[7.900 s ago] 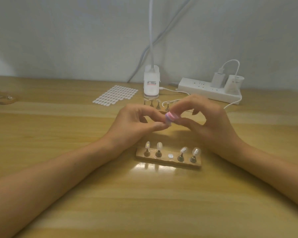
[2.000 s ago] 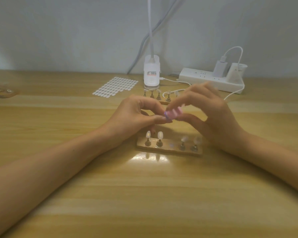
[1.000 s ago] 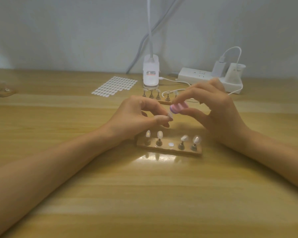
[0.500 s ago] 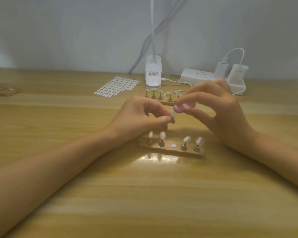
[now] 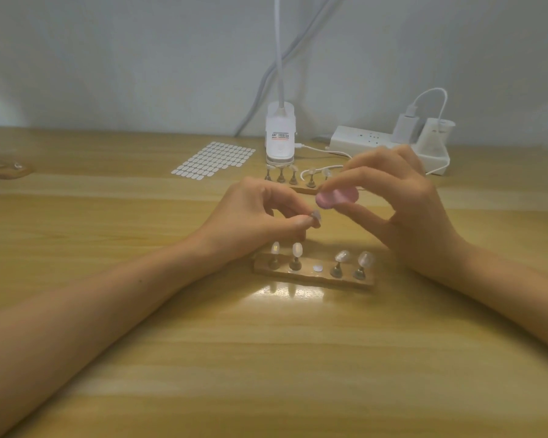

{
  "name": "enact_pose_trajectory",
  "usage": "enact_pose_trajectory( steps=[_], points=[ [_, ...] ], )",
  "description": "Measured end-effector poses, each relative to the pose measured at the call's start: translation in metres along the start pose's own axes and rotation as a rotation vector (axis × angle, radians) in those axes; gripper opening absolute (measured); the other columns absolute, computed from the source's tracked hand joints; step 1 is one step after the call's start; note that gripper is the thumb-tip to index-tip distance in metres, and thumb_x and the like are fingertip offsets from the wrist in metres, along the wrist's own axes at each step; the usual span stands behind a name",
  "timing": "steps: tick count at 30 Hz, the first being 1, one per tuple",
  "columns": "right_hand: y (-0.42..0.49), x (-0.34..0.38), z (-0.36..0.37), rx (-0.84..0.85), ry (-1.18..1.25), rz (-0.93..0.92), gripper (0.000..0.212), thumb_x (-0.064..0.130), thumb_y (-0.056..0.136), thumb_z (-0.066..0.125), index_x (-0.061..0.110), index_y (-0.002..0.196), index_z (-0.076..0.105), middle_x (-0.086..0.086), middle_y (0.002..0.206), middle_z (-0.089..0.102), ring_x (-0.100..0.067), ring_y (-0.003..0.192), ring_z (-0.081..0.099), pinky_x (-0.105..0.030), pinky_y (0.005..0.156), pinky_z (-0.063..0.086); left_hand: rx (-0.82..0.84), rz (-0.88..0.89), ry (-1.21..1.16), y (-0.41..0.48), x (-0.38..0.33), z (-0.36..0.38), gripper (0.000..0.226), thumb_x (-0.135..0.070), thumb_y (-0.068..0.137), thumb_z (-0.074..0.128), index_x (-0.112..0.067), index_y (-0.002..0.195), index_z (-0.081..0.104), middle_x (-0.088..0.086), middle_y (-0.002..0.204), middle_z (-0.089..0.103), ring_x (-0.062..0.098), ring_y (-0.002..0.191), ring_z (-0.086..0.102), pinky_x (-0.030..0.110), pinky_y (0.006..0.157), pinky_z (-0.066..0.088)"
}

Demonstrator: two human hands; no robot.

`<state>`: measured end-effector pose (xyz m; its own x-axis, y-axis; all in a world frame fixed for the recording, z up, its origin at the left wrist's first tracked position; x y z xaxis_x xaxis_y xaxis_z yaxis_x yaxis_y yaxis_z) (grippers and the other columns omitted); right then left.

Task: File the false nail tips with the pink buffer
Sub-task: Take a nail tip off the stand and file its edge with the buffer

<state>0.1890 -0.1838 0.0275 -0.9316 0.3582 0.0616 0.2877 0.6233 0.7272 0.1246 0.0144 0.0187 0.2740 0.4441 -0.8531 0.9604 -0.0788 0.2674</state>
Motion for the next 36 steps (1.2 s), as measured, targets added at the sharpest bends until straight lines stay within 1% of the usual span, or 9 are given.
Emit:
enact_pose_trajectory(
  steps=[9,13,17,21,24,28,31,33,36],
  points=[
    [-0.0005,0.0031,0.0026,0.04,0.012,-0.052,0.013,0.023,0.092,0.072,0.017,0.103,0.077,0.0,0.102,0.064,-0.027,0.092,0.053,-0.041,0.082,0.039,-0.007,0.008,0.004,0.0009,0.0023,-0.0015,0.014,-0.016,0.088,0.077,-0.026,0.078,0.079,-0.001,0.067,0.074,0.001,0.045,0.039,0.015,0.045,0.03],
    [0.0007,-0.002,-0.0004,-0.017,0.013,0.035,0.014,0.024,0.092,0.072,0.016,0.103,0.076,-0.004,0.102,0.066,-0.03,0.093,0.054,-0.046,0.082,0.042,0.002,0.028,-0.003,0.0002,0.0011,-0.001,0.007,-0.013,0.089,0.077,-0.018,0.085,0.081,0.002,0.072,0.076,-0.001,0.045,0.048,0.011,0.048,0.033],
    [-0.0002,0.0063,0.0033,0.041,0.017,-0.055,0.013,0.025,0.091,0.073,0.017,0.101,0.077,0.001,0.103,0.065,-0.025,0.092,0.051,-0.039,0.083,0.036,0.005,0.02,-0.002,0.0014,0.0018,-0.0008,0.009,-0.018,0.089,0.077,-0.023,0.083,0.08,0.002,0.077,0.078,0.005,0.057,0.055,0.031,0.054,0.041],
    [0.0011,-0.0016,-0.0025,-0.019,0.022,0.019,0.014,0.018,0.089,0.078,0.016,0.103,0.077,-0.005,0.1,0.068,-0.034,0.09,0.057,-0.042,0.081,0.038,0.023,0.034,0.005,0.0003,0.0005,-0.0003,0.006,-0.014,0.09,0.075,-0.016,0.088,0.081,0.004,0.079,0.078,-0.002,0.052,0.057,0.018,0.051,0.042],
    [-0.0002,0.0044,0.0015,0.033,0.051,-0.043,0.013,0.022,0.089,0.077,0.018,0.101,0.077,0.0,0.1,0.066,-0.032,0.091,0.057,-0.041,0.082,0.038,0.005,0.013,-0.006,0.001,0.0005,-0.0004,0.01,-0.016,0.09,0.076,-0.023,0.085,0.081,0.006,0.083,0.079,0.029,0.074,0.072,0.048,0.069,0.056],
    [0.0007,-0.0021,-0.0019,-0.024,0.035,0.019,0.015,0.013,0.087,0.081,0.016,0.101,0.077,-0.002,0.098,0.066,-0.035,0.09,0.057,-0.043,0.081,0.04,0.011,0.012,-0.009,0.0002,0.0012,-0.0012,0.007,-0.015,0.09,0.075,-0.018,0.089,0.081,0.001,0.078,0.078,0.003,0.06,0.065,0.025,0.06,0.05],
    [-0.0007,0.0043,0.0007,0.02,0.048,-0.072,0.011,0.016,0.087,0.079,0.017,0.098,0.078,-0.001,0.097,0.067,-0.029,0.089,0.056,-0.041,0.081,0.039,0.001,-0.002,-0.025,0.0003,0.001,-0.0017,0.009,-0.015,0.09,0.077,-0.023,0.088,0.081,0.003,0.08,0.078,0.026,0.08,0.073,0.049,0.076,0.055],
    [0.0004,0.0018,-0.0001,0.009,0.025,-0.027,0.013,0.015,0.086,0.08,0.017,0.099,0.078,-0.002,0.097,0.067,-0.034,0.088,0.058,-0.045,0.08,0.041,-0.004,-0.007,-0.033,0.0008,0.0014,-0.002,0.006,-0.016,0.09,0.076,-0.02,0.09,0.082,0.003,0.079,0.078,0.021,0.078,0.073,0.048,0.077,0.055],
    [0.0012,0.0017,-0.0042,-0.025,0.055,-0.028,0.014,0.014,0.086,0.079,0.014,0.1,0.078,-0.001,0.097,0.064,-0.032,0.087,0.056,-0.038,0.081,0.038,0.018,-0.005,-0.024,-0.0005,0.0008,-0.0011,0.007,-0.015,0.091,0.075,-0.018,0.09,0.081,0.002,0.079,0.078,0.012,0.08,0.074,0.04,0.08,0.057]
  ],
)
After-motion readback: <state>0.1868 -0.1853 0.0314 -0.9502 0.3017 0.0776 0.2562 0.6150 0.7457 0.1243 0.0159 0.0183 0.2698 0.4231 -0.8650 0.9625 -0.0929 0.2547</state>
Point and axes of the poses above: each hand's wrist, its own y-axis towards the middle knuckle, its own z-axis out of the palm, x = y × z, the point moved 2 cm from there along y, towards the middle knuckle
